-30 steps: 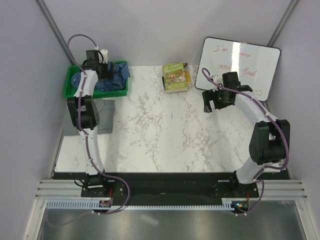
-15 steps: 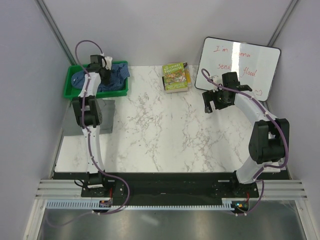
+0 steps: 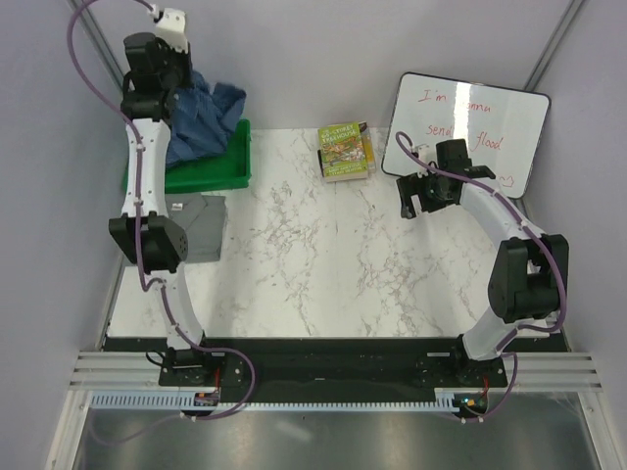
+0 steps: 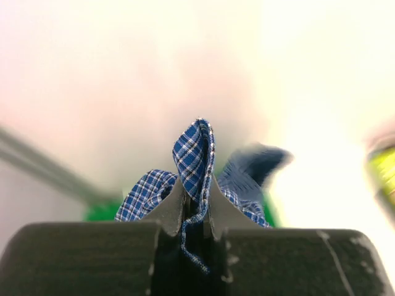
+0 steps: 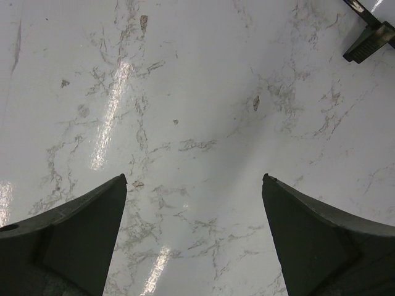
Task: Fold and stack the long sleeve shirts
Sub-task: Grab the shirt from the pile, then move the shirt to the center of the board
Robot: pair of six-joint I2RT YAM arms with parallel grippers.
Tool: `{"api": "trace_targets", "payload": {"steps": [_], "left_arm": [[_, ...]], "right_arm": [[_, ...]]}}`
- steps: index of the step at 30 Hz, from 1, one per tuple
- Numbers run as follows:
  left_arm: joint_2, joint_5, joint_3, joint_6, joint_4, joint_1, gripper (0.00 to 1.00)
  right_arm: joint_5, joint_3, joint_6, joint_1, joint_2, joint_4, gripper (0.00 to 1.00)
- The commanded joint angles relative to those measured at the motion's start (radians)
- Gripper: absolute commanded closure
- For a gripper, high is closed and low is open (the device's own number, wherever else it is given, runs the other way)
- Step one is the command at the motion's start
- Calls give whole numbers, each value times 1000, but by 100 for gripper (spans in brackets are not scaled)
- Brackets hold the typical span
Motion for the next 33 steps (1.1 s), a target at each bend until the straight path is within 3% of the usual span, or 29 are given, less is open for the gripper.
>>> {"api": "trace_targets", "payload": {"steps": [1,8,14,18,23,26,29,33], "left_arm": [[-192,33,53,-23,195,-166,98],[-329,-11,104,-81,389,-367,98],[-417,39,135,-151,589,-530,98],[-415,18,208,-108,625,-655,98],[-431,30,175,-96,651,-705,98],[-476,33,32,-125,601,-708,98],[-569,19,-224,-110,559,-708,98],[-721,-7,-695,-47,492,-712,98]], "right_arm": [[-6,58,34,1,-47,63,2],[8,60,67,0,-66,100,2],[-13,40,59,1,-114,120,2],[-7,14,62,0,-134,131,2],[5,9,80,0,-149,136,2],[20,11,90,-17,-166,131,2],[36,-4,71,-37,-204,122,2],[134,-62,-31,-60,-241,65,2]]}}
